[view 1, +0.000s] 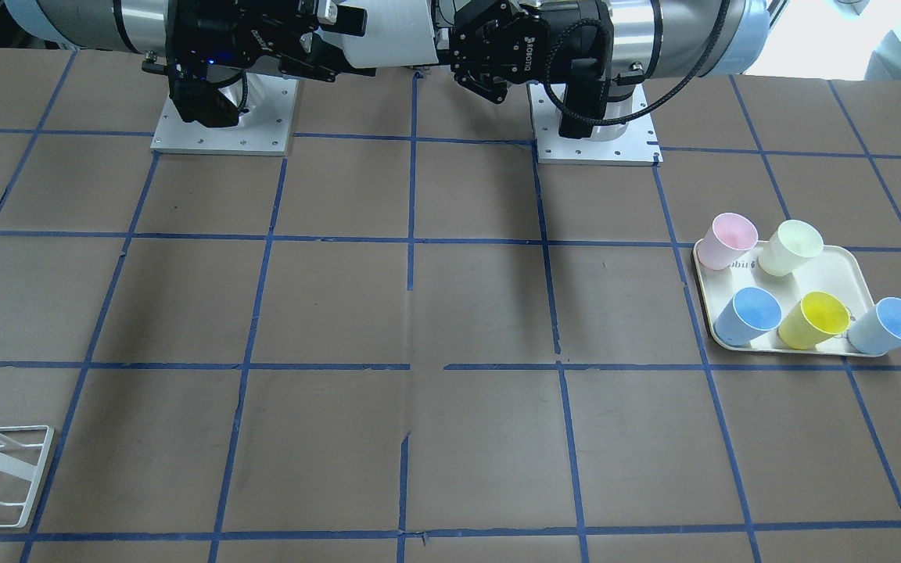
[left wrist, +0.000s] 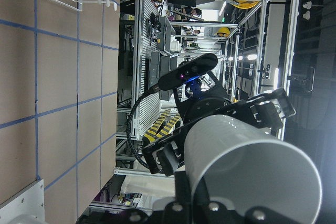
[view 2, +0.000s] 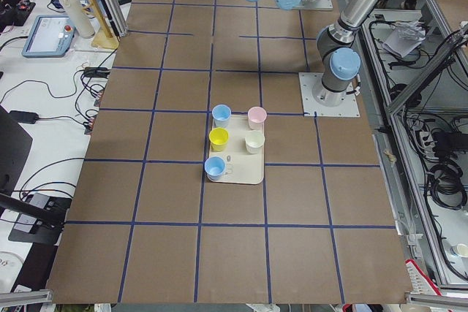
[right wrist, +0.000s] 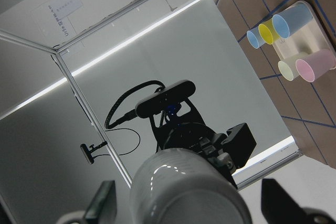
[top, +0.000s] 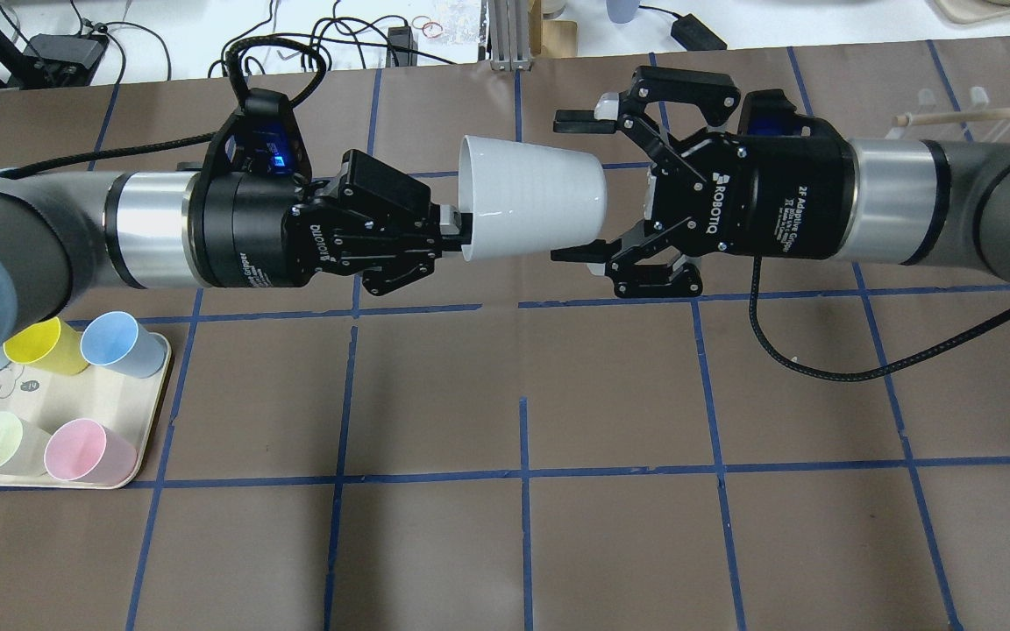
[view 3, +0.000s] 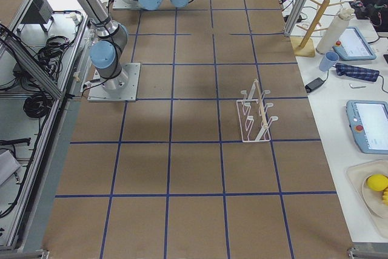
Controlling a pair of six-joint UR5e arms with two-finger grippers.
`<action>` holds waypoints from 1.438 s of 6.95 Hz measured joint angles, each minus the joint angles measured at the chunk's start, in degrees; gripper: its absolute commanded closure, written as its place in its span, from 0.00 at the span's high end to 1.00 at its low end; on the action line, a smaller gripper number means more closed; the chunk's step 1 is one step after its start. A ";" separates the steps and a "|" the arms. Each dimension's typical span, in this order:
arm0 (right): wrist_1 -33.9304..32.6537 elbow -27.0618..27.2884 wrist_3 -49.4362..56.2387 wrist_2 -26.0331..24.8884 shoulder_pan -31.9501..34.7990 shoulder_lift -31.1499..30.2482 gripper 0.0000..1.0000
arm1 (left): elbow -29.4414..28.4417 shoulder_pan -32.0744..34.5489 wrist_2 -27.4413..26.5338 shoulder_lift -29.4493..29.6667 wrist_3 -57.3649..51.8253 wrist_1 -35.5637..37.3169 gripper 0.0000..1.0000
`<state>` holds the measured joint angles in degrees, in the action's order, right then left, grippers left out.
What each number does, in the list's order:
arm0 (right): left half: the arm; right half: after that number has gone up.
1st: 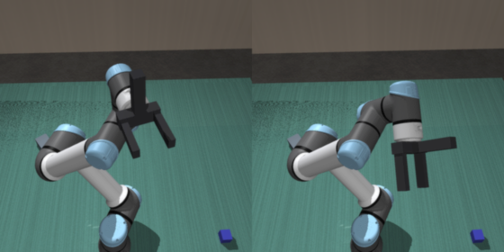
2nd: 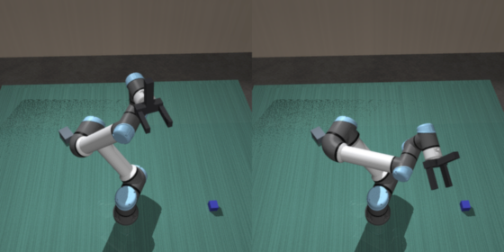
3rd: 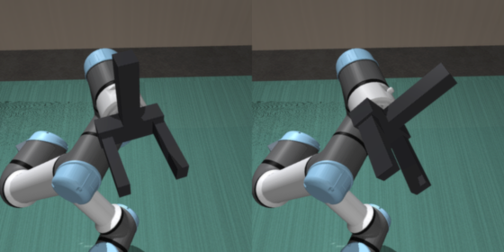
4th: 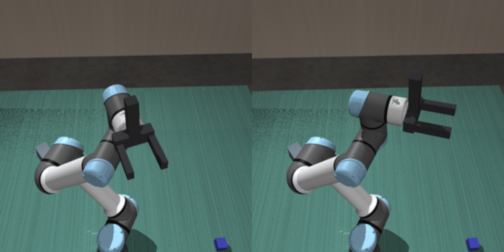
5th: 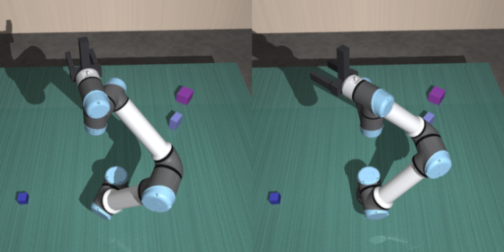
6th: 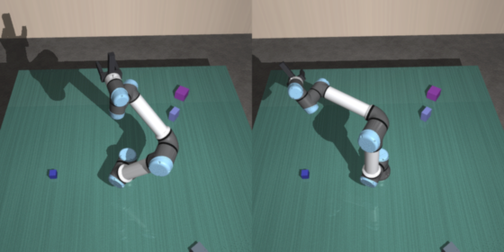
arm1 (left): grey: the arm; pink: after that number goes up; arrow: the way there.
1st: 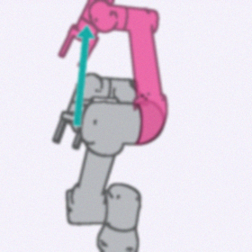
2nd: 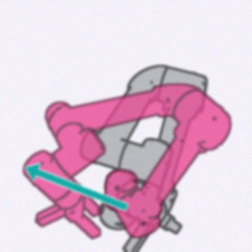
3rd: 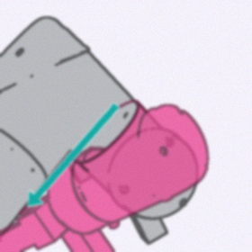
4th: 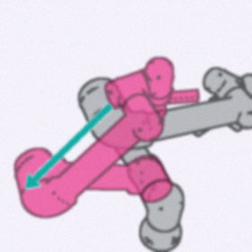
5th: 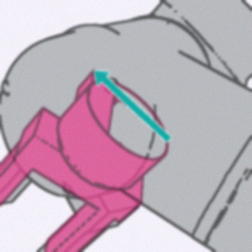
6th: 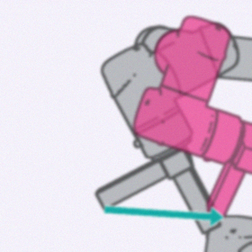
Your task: Transfer IKEA cup to right arm and place on rack
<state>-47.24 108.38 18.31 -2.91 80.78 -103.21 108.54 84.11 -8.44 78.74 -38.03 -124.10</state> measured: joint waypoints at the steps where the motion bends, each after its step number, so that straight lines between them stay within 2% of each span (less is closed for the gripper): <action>1: 1.05 -0.05 -0.02 -0.02 0.00 -0.25 0.90 | 0.00 0.00 0.00 -0.04 0.02 0.00 0.03; 2: 1.85 -0.10 -0.05 -0.01 -0.01 -0.52 0.88 | 0.00 0.00 0.00 -0.06 0.01 0.00 0.11; 4: 2.40 -0.17 -0.35 -0.01 -0.01 -0.72 0.77 | -0.05 0.00 -0.02 -0.07 0.06 0.00 0.12; 5: 2.57 -0.18 -0.78 -0.05 -0.01 -0.74 0.66 | -0.07 0.00 -0.04 -0.07 0.06 0.00 0.12; 6: 2.69 -0.21 -1.00 -0.06 -0.01 -0.76 0.60 | -0.08 0.00 -0.03 -0.10 0.06 0.00 0.13; 8: 2.76 -0.34 -1.17 -0.13 -0.02 -0.82 0.49 | -0.09 -0.01 0.01 -0.11 0.12 0.00 0.25; 9: 2.77 -0.48 -1.22 -0.10 -0.01 -0.82 0.40 | -0.09 0.00 -0.02 -0.14 0.12 0.00 0.25; 10: 2.77 -0.79 -1.27 -0.08 -0.01 -0.80 0.33 | -0.09 0.00 -0.06 -0.15 0.11 0.00 0.52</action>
<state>-44.47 107.59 17.04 -3.00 80.77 -104.01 108.46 84.11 -8.49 78.58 -37.93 -124.10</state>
